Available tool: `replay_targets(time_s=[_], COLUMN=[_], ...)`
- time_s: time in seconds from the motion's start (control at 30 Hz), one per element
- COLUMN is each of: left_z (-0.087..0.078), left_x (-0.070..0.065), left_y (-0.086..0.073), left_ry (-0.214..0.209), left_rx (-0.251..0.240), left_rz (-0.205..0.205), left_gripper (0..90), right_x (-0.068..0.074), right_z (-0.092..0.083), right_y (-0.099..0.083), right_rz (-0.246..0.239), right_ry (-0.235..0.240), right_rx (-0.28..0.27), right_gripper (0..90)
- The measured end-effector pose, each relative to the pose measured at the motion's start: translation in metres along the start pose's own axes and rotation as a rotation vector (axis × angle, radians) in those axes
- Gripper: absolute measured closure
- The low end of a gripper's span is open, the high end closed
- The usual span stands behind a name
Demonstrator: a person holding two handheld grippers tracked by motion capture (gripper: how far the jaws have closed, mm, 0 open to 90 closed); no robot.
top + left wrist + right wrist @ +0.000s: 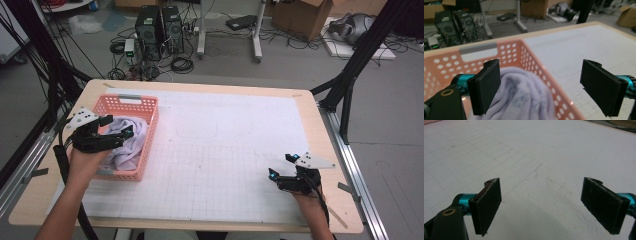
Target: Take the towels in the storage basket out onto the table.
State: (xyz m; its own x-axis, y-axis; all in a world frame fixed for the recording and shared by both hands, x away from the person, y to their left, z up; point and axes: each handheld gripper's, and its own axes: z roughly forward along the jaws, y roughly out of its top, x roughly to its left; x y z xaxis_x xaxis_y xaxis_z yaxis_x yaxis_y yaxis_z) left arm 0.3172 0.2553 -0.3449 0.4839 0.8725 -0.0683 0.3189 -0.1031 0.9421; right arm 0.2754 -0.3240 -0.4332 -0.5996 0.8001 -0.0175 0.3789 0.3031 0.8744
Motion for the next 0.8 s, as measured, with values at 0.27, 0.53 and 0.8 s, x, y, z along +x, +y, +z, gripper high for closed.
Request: replay_targets(time_s=[0.27,0.53,0.8], left_z=[0.015,0.039,0.067], left_x=[0.021,0.031,0.043], left_y=[-0.012,-0.015,-0.025], left_ry=[0.077,0.097,0.145], left_rx=[0.209,0.452,0.629], left_rz=[-0.013,-0.065,-0.107], left_gripper=[17.4,19.2,9.8], right_x=[0.001,0.002,0.003], right_z=[0.001,0.002,0.003], right_y=[0.000,0.000,0.001], right_rz=[0.000,-0.010,-0.014], right_ry=[0.004,0.007,0.010], right_rx=[0.005,0.009,0.016], right_gripper=[15.9,15.9,15.9])
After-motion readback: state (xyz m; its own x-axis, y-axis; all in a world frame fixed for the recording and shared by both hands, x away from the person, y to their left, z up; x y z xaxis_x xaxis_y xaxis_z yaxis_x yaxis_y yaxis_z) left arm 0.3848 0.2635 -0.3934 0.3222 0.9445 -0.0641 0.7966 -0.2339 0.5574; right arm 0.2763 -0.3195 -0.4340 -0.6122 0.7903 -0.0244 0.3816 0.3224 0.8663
